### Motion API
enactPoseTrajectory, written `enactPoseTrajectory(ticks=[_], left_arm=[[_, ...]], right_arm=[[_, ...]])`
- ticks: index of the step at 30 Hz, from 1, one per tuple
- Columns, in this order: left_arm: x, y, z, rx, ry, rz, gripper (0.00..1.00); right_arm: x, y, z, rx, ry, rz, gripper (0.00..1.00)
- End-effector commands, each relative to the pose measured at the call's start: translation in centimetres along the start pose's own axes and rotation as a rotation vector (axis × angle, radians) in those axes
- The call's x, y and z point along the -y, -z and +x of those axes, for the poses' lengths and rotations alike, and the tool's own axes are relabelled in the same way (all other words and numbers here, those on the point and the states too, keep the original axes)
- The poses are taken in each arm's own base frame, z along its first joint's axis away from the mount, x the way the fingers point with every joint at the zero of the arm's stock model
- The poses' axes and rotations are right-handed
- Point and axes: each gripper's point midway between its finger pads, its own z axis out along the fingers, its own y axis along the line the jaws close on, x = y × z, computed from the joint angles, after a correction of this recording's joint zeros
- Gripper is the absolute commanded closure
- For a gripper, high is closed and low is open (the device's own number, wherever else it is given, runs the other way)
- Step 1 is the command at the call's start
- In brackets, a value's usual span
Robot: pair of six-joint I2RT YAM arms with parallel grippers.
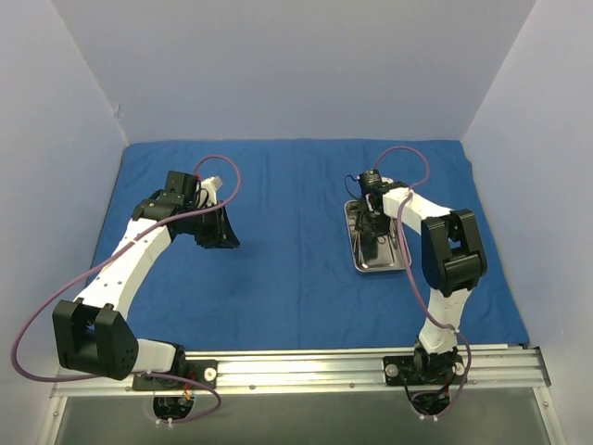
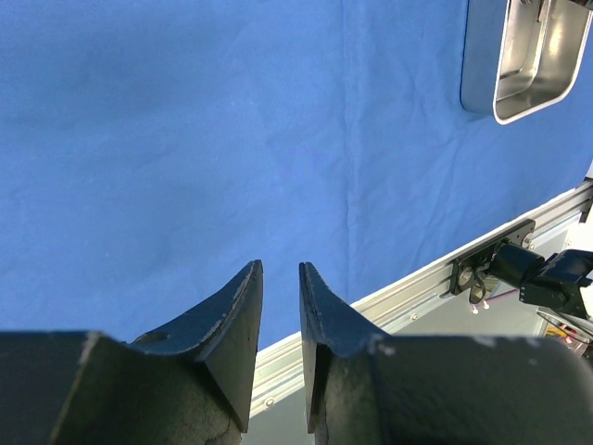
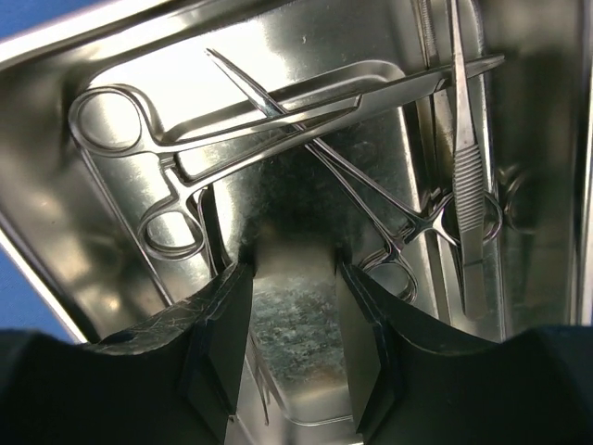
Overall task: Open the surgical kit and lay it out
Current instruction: Pick up the medical item from the container.
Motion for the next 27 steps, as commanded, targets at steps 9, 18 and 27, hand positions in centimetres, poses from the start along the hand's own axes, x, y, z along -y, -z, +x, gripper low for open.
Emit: enactPoseTrajectory(ticks=[9,18,27], left_arm=[[0.6,0.1,-0.2,0.019,-0.034,0.034,0.69],[0.5,0.4,0.2,0.012,-0.042,0.027,0.69],[0.5,0.2,0.3,0.003,-0.039,0.031,0.69]], right_arm=[[-1.8,3.5,-1.1,0.093,0.005,-0.026,0.57],[-2.2,3.5,-0.9,0.091,0.016,-0.018,0.56],[-2.9,0.7,1.7,0.002,0.045,-0.063,0.65]])
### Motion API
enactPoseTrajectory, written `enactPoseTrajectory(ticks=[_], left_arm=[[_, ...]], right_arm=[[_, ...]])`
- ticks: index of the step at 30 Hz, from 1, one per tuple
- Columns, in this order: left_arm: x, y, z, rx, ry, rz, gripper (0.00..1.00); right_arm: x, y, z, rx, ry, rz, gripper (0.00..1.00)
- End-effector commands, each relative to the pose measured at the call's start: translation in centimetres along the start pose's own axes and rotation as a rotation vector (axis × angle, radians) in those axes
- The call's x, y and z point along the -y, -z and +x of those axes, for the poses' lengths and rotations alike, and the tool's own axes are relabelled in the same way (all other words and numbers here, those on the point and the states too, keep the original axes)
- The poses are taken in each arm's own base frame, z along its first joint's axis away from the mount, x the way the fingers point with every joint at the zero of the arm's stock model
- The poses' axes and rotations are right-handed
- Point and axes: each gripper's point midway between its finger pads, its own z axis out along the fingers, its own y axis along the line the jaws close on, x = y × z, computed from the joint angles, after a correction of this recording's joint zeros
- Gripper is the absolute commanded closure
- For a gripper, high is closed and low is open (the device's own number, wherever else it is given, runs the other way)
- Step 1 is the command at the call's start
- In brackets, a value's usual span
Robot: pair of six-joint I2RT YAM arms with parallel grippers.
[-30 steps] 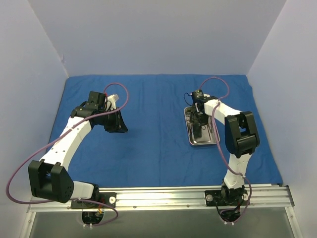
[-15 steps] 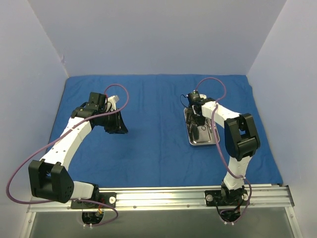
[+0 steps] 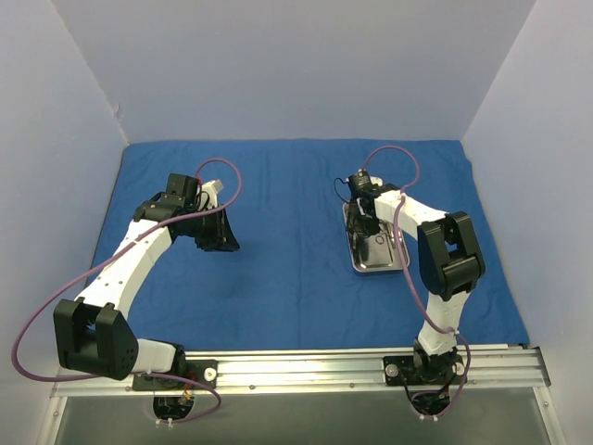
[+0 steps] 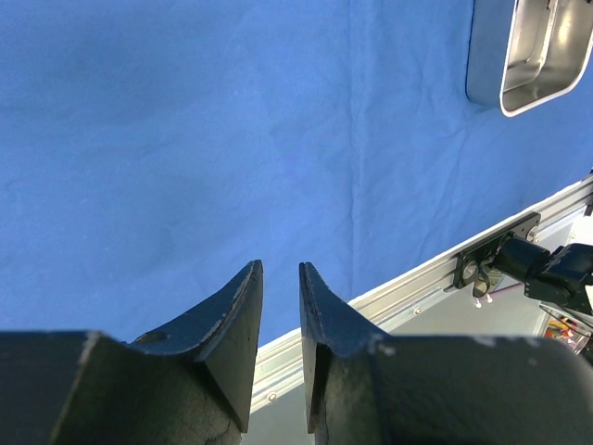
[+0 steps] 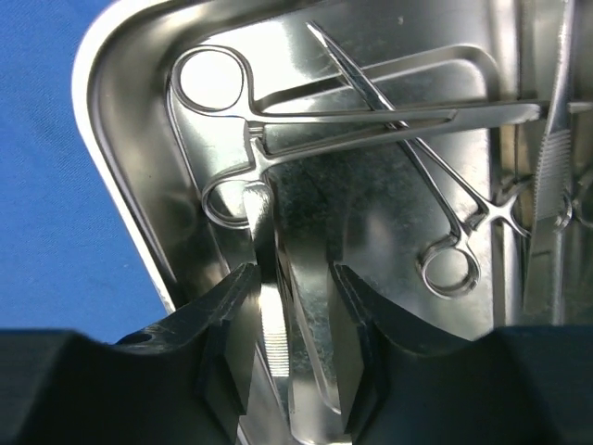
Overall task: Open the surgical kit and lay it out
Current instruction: Pick up the medical item from the container.
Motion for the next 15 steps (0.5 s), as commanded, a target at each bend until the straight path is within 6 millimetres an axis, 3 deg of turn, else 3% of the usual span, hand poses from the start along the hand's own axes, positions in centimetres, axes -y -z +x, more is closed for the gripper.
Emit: enactPoseTrajectory(ticks=[1,8,9,12,15], left_arm=[[1.0,0.7,-0.6,0.028,-0.043,0.034,0.69],[0.8,0.2,-0.3,0.008,-0.039,0.038,0.69],[0.8,0.1,-0.2,0.006,-0.038,0.039,0.69],[0.8,0.1,-0.3,0.005,-0.041,0.043,0.69],[0.9,0.0,-0.5,0.006,-0.046,0.045,0.69]], right_arm=[[0.3,-0.7,1.1,-0.035,0.004,-0.002,0.66],[2.0,-1.8,2.9,-0.109,-0.042,-0.055,0.70],[2.5,-1.8,2.8,-0.111,-0.045,-0.049,0.74],[3.1,-1.4,2.4,-0.094,-0.054,-0.047,0.83],[2.6,0.0,0.7,-0.046,-0.055,-0.073,0.93]])
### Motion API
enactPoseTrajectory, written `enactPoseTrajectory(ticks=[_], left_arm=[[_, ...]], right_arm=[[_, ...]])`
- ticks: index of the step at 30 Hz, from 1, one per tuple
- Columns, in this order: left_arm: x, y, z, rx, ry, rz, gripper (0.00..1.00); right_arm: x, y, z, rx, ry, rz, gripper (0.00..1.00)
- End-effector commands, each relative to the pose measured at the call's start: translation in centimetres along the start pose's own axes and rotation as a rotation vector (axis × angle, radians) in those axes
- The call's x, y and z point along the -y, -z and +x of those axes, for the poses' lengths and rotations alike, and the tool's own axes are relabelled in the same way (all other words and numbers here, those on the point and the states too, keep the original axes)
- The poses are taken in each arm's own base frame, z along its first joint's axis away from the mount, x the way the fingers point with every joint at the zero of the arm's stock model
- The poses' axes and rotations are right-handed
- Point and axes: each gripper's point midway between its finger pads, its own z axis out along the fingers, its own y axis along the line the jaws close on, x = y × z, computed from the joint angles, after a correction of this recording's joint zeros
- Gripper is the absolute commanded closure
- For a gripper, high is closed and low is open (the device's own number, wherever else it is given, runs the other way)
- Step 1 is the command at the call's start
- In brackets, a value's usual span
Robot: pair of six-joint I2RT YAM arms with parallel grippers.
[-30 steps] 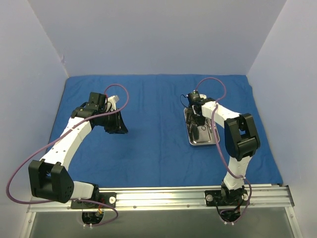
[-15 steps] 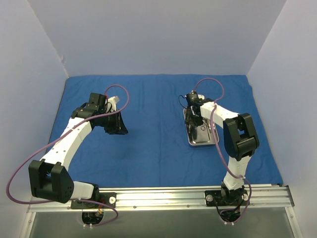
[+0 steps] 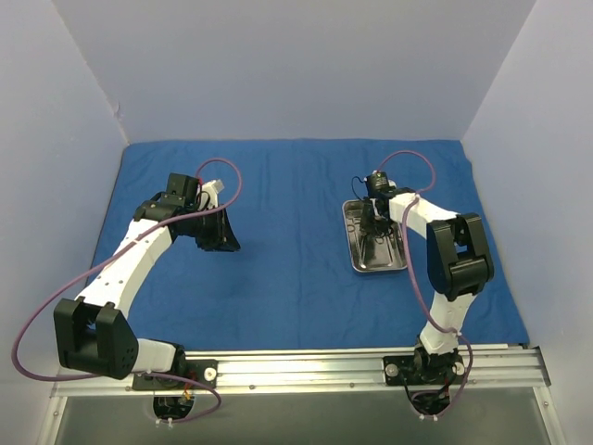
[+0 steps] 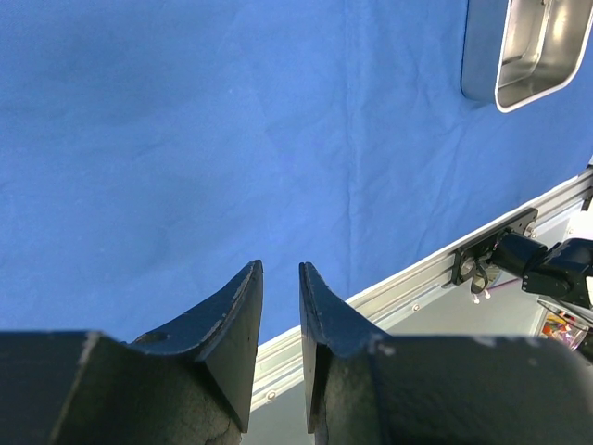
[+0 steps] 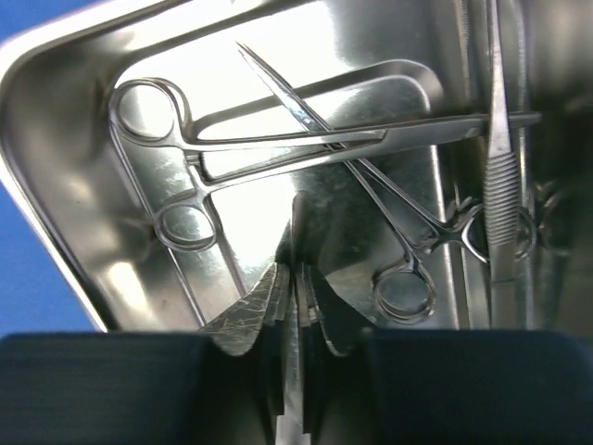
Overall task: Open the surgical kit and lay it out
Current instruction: Pick up the medical item from the container, then place the medical item in the surgical kit.
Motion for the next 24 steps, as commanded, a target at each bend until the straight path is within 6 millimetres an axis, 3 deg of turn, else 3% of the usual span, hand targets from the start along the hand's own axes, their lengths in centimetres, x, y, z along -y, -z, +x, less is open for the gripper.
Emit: enactPoseTrajectory(ticks=[1,6,13,16,18,20,21,24], left_arm=[[0.8,0.1,-0.7,0.012,-0.045,0.032,0.69],[1.4,0.1,-1.9,0.019,-0.071,0.049,0.69],[4.2,0.0,-3.4,0.028,-0.118,0.189,0.66],[6.0,0.4,-4.3,0.055,-0.148,0.280,0.65],[7.7,0.7,-4.9,0.066,-0.169,0.369,0.64],[8.7,1.0,-5.4,0.077,-0.183,0.427,0.64],[9.6,1.3,-5.7,0.086,-0.194,0.470,0.64],[10.8,1.7,-6.2,0.094,-0.214,0.526,0.63]], right_arm=[[0.6,2.0,0.3,-0.016,0.018,0.009,0.96],[-0.2,5.6,-2.8,0.059,0.048,-0.010,1.00],[-3.9,12.6,-7.0,0.198,0.026,-0.198,1.00],[-9.7,15.1,-7.6,0.197,0.031,-0.489,1.00],[-14.5,17.1,-6.0,0.140,0.099,-0.710,1.00],[-17.2,17.3,-5.4,0.114,0.132,-0.793,1.00],[-19.5,18.5,-4.5,0.109,0.184,-0.873,1.00],[-22.2,19.3,-3.5,0.086,0.200,-0.960,1.00]])
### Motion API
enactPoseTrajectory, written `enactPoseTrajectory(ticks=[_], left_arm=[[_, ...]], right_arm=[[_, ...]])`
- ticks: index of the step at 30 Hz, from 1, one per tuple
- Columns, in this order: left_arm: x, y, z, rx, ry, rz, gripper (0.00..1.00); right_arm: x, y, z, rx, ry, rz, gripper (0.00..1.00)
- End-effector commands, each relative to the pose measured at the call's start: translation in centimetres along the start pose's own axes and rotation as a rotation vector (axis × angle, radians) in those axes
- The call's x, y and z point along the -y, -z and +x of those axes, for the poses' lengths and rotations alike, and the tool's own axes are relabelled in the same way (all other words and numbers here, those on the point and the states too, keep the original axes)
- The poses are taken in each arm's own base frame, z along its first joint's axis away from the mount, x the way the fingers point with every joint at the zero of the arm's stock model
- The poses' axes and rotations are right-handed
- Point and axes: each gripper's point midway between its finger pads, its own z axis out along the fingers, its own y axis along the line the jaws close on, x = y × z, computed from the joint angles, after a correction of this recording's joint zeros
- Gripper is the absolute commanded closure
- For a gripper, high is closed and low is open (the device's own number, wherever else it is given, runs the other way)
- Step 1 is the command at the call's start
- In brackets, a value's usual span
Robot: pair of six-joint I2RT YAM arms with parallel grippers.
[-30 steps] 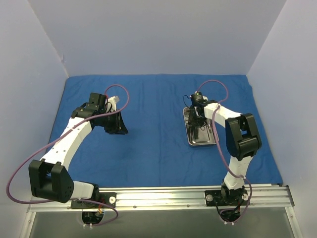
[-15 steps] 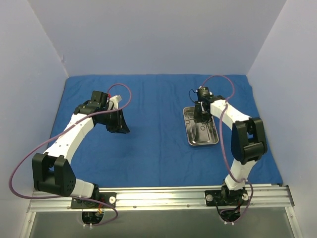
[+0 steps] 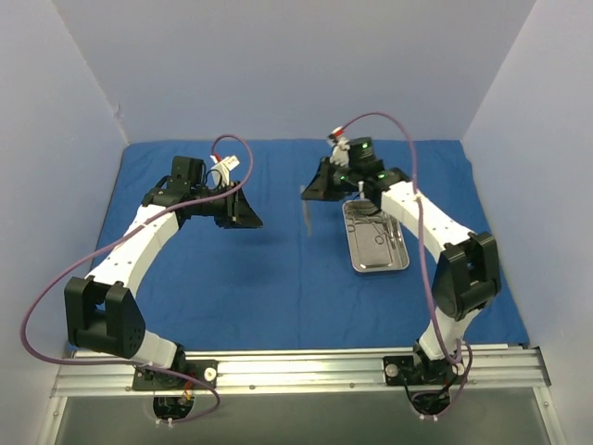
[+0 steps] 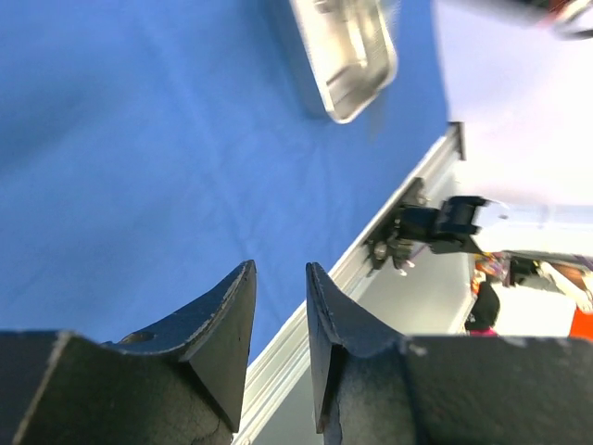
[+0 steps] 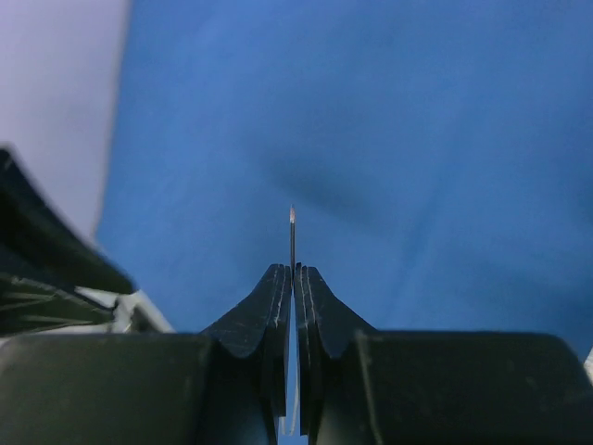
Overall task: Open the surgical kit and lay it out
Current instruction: Place the medical item in the surgical kit.
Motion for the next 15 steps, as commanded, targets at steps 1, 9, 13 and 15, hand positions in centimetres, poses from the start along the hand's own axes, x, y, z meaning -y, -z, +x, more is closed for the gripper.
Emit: enactPoseTrajectory(ticks=[1,9,13,15], left_arm=[[4.3,0.5,-3.1,0.070,-0.125,0.174,0.63],[6.0,0.2,-3.7,0.081,-0.139,0.269,0.62],[5.8,-0.1,-3.3,0.070,-0.133,0.277,0.61],[5.9,-0.1,-3.3,0.070,-0.136,0.286,0.61]], right_arm=[[-7.2,-1.0,0.6,-0.032,0.040,-0.290,1.00],[-12.0,-1.6,0.5,-0.040,0.044,-0.460,1.00],[-12.7,-1.6,0.4,-0.037,0.036,-0.495,1.00],[-13.0,-1.6,0.5,-0.039,0.035,-0.511,1.00]])
